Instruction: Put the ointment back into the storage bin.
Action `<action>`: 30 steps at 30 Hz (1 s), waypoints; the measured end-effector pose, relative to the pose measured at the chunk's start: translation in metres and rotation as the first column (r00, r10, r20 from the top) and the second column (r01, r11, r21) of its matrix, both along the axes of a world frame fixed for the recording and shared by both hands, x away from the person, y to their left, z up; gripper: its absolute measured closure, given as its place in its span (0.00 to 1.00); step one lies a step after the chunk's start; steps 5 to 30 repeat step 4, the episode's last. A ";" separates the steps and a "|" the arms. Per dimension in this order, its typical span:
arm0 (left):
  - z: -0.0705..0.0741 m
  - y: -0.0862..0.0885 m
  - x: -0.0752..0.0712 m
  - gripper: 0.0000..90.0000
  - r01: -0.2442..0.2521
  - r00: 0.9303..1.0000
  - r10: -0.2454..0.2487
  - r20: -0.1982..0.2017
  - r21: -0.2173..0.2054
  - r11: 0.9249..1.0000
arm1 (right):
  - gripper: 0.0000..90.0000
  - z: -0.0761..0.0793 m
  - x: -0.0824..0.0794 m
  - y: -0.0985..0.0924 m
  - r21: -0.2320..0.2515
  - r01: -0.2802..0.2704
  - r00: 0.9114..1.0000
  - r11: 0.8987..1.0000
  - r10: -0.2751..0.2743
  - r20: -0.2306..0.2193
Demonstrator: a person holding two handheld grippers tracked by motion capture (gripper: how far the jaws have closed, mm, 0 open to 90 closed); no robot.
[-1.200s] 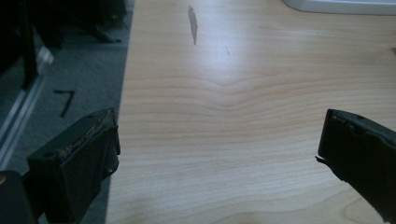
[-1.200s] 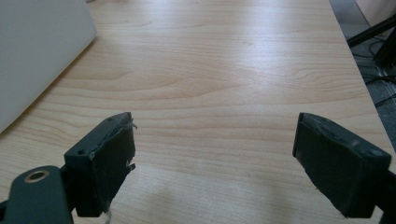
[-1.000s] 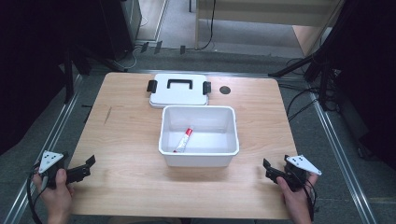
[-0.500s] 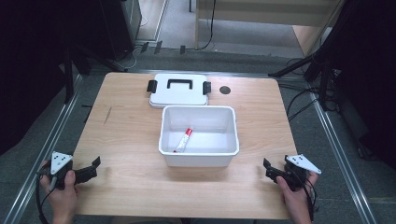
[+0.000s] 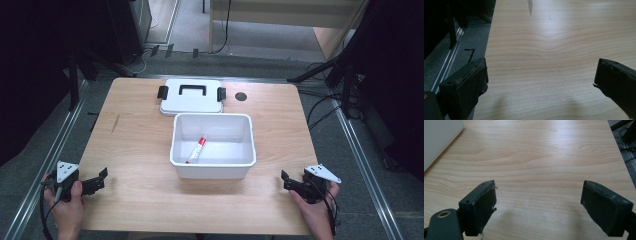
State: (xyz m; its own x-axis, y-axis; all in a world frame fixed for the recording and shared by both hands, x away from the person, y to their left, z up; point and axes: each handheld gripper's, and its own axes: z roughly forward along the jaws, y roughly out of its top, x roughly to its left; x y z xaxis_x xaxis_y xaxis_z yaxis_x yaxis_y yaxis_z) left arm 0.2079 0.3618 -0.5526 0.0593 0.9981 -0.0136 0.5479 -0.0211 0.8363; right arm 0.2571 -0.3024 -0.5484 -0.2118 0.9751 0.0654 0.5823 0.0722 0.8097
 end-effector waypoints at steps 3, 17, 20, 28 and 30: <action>0.000 0.000 0.001 0.00 0.007 1.000 -0.007 -0.011 0.002 1.000 | 0.15 0.000 0.000 0.001 -0.009 -0.007 1.000 1.000 0.007 0.002; 0.000 0.000 0.001 0.00 0.008 1.000 -0.008 -0.014 0.000 1.000 | 0.15 0.000 0.000 0.001 -0.011 -0.007 1.000 1.000 0.007 0.004; 0.000 0.000 0.001 0.00 0.008 1.000 -0.008 -0.014 0.000 1.000 | 0.15 0.000 0.000 0.001 -0.011 -0.007 1.000 1.000 0.007 0.004; 0.000 0.000 0.001 0.00 0.008 1.000 -0.008 -0.014 0.000 1.000 | 0.15 0.000 0.000 0.001 -0.011 -0.007 1.000 1.000 0.007 0.004; 0.000 0.000 0.001 0.00 0.008 1.000 -0.008 -0.014 0.000 1.000 | 0.15 0.000 0.000 0.001 -0.011 -0.007 1.000 1.000 0.007 0.004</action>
